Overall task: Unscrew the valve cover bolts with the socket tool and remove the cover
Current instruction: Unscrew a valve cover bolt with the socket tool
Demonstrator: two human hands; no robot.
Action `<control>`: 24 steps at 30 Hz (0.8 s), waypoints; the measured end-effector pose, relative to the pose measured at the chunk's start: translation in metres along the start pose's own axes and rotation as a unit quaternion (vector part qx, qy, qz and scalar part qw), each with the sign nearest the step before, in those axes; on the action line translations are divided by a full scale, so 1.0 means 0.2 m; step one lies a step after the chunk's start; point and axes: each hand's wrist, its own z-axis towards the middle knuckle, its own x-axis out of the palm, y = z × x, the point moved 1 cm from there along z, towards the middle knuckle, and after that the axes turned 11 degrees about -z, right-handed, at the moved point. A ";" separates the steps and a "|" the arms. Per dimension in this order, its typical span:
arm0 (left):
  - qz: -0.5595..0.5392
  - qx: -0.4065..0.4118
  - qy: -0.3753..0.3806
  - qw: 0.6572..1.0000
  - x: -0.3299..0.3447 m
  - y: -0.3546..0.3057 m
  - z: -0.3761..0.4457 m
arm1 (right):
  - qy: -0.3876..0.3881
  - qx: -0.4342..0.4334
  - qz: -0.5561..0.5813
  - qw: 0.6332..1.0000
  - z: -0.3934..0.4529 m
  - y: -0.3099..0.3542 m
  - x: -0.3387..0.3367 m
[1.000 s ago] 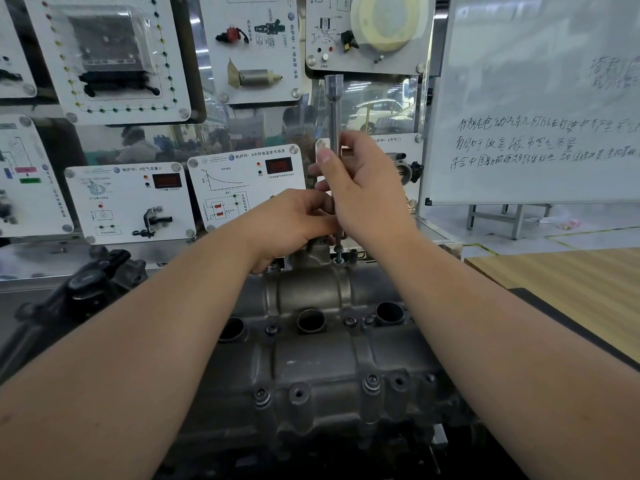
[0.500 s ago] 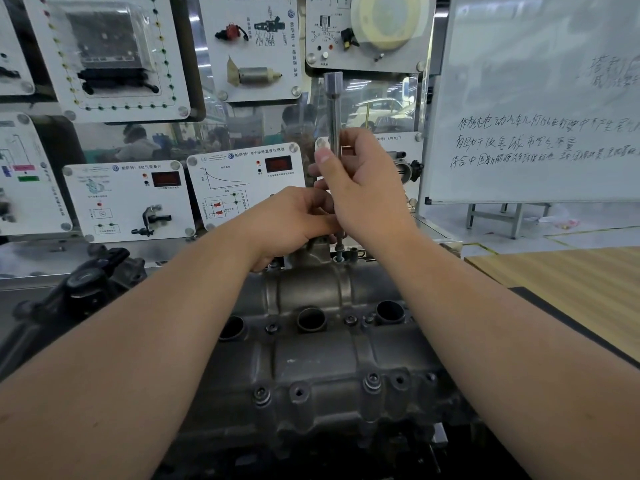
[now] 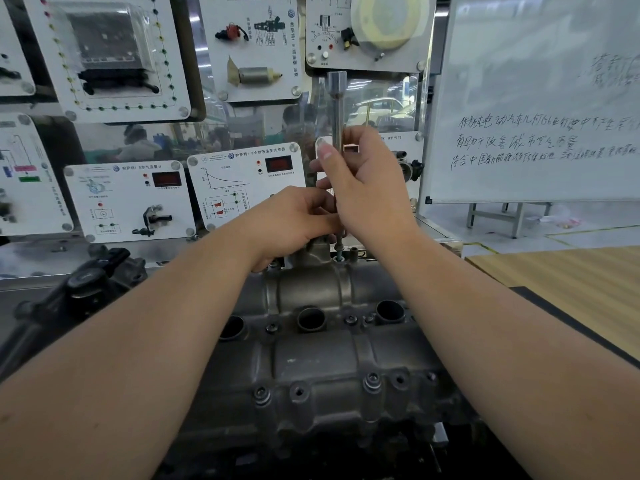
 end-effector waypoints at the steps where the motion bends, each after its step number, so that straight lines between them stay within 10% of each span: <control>1: 0.000 -0.001 0.000 1.000 0.00 0.00 0.00 | -0.004 0.000 0.006 1.000 0.00 -0.01 0.00; 24: -0.028 -0.015 0.009 0.999 -0.01 0.01 0.00 | -0.020 0.005 0.001 1.000 0.01 0.00 -0.01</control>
